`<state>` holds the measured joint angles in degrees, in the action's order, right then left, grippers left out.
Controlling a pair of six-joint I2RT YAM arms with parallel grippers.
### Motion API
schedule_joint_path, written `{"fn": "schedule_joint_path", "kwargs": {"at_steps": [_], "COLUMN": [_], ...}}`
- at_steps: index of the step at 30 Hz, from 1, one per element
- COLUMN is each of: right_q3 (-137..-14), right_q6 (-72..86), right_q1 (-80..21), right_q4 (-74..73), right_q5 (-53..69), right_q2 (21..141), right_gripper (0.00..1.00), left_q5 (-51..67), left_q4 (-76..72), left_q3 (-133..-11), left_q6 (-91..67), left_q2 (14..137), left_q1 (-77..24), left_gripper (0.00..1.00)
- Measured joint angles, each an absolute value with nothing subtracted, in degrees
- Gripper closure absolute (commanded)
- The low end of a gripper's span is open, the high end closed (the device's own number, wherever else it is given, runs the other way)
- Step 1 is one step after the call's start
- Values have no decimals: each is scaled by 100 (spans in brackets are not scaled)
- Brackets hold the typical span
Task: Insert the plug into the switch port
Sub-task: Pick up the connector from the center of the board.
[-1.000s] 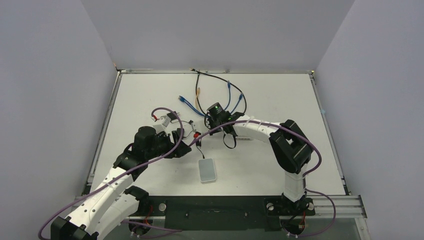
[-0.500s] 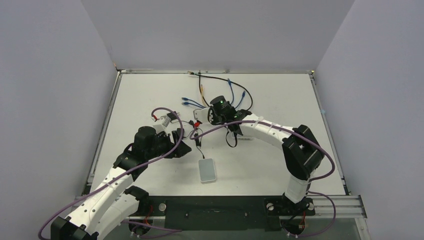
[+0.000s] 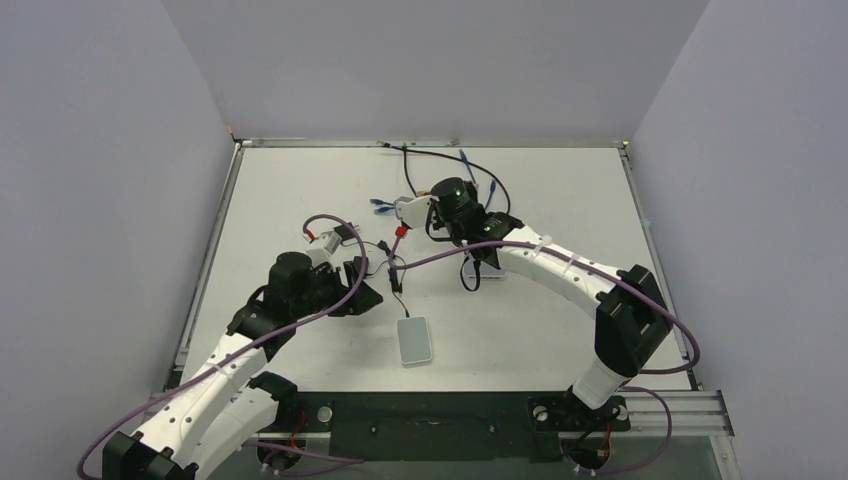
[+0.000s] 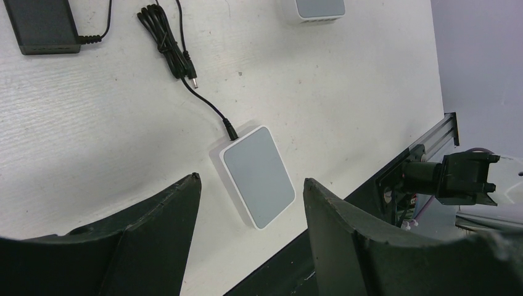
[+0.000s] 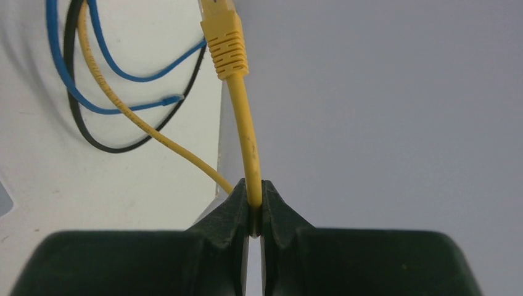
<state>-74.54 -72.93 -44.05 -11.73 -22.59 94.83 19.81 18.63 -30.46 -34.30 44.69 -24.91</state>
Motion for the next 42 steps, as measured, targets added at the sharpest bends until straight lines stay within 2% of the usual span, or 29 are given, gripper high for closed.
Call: {"fn": "schedule_joint_path", "kwargs": {"at_steps": [14,26,33,42], "right_q3": [-8276,-8353,-8195,-6963], "right_q6": [-8237,-8477,-7795,-6252], "right_q1": [-4554,-4731,-5188,-5535], "right_q4": [-1549,-2231,-3030,-3310], "right_q5": [-3271,-3966,-4069,-3461], "right_q2": [8847,7900,7352,6099], "right_gripper": [100,100,100,100], "left_q5": [2032,2121,2255,2707], "left_q4": [1863,1844,1774,1507], "left_q3": [-3046,-3046,-3046,-3048], "left_q6": [-3430,-3433,-3518,-3819], "left_q2": [4504,4451,4414,4329], "left_q1": [-2453,-2427,-2414,-2388], "left_gripper": [41,41,32,33]}}
